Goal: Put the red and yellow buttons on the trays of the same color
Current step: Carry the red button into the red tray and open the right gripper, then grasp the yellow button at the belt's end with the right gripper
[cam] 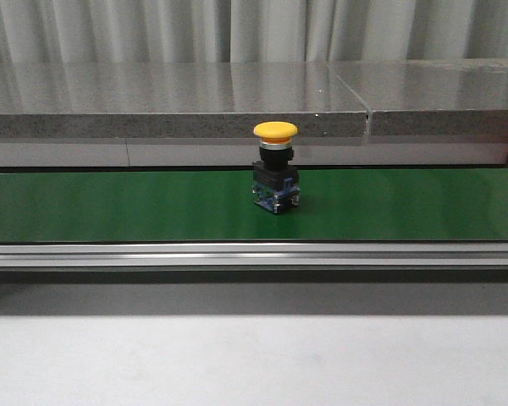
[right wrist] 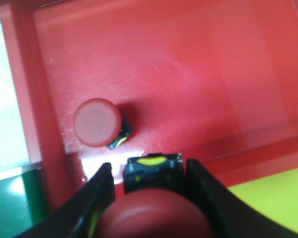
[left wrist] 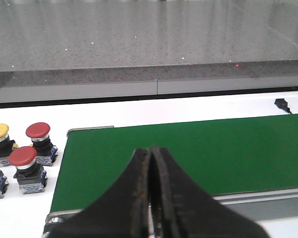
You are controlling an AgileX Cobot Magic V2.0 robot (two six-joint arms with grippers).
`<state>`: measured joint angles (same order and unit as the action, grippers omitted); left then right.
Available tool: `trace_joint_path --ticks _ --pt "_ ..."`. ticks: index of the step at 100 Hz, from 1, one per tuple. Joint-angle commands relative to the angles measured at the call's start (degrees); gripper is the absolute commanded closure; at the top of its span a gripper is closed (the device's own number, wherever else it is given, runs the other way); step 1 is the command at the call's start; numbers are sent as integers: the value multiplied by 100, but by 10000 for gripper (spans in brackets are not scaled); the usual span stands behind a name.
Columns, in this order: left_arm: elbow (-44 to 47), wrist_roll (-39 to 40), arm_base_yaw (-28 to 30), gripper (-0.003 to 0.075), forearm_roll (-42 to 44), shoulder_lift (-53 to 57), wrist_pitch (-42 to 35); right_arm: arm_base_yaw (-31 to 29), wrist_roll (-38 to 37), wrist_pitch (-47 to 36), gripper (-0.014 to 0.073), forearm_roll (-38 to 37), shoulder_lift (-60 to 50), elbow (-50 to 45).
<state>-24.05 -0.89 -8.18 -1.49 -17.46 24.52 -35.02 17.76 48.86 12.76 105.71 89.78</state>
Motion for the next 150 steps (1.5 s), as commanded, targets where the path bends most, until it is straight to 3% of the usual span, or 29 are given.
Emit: trace_joint_path --ticks 1,53,87,97,112,119,150 --pt "-161 28 -37 739 -44 -36 -439 -72 11 27 453 85 -37 468" --pt "-161 28 -37 739 -44 -36 -439 -71 11 349 453 75 1219 1683" --pt "-161 28 -37 739 -44 -36 -439 -71 11 270 442 80 1821 1767" --pt "-161 28 -37 739 -44 -36 -439 -71 11 273 365 80 1863 1767" --pt "-161 28 -37 739 -44 -36 -439 -71 11 189 63 80 1863 1767" --pt "-161 28 -37 739 -44 -36 -439 -71 11 167 -29 80 1863 1773" --pt "-161 28 -37 739 -44 -36 -439 -71 11 281 -41 75 1655 2102"
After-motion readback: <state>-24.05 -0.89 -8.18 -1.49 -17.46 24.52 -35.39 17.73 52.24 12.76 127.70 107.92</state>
